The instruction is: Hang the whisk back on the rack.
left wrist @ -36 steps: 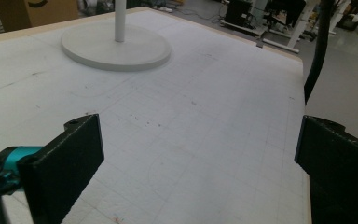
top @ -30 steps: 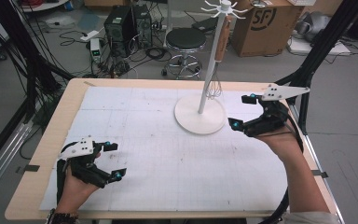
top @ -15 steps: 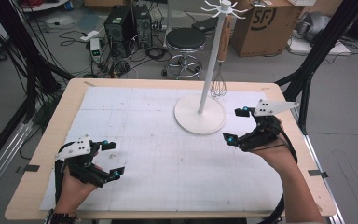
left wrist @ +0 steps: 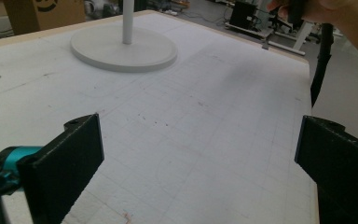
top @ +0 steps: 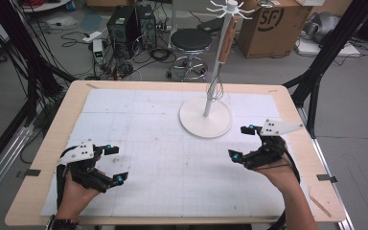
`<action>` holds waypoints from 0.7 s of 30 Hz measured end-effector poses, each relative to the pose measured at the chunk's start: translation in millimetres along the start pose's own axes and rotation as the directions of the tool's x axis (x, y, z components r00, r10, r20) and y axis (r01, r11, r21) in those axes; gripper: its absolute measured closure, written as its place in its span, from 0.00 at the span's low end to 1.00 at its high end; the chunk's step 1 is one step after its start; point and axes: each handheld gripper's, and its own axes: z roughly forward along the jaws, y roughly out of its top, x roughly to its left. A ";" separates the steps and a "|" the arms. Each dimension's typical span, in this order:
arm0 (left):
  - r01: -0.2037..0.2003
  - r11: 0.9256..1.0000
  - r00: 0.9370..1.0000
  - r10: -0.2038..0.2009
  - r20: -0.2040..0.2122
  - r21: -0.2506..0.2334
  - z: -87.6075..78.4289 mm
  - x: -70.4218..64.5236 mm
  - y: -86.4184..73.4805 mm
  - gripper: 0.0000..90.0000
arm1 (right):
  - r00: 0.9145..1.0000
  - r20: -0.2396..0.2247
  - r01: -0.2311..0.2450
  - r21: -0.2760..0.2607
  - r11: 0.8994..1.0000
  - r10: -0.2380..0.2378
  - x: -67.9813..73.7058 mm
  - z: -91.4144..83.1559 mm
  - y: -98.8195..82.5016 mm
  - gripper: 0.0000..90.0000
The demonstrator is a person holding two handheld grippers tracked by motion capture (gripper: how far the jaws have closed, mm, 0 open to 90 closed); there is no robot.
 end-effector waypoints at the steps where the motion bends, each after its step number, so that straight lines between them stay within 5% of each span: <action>1: 0.002 1.000 1.000 -0.002 0.001 0.001 0.2 -0.1 -0.1 0.02 | 1.000 0.001 -0.005 0.011 1.000 0.005 1.4 0.2 -4.1 0.01; 11: -0.003 1.000 1.000 0.003 0.010 0.011 2.6 -0.4 -2.2 0.02 | 0.999 0.004 -0.043 -0.009 0.999 0.043 4.1 1.3 -40.3 0.01; 21: -0.019 0.999 1.000 0.018 0.020 0.036 9.5 -3.3 -2.5 0.02 | 0.998 0.019 -0.064 -0.009 0.998 0.064 1.7 -0.9 -52.5 0.01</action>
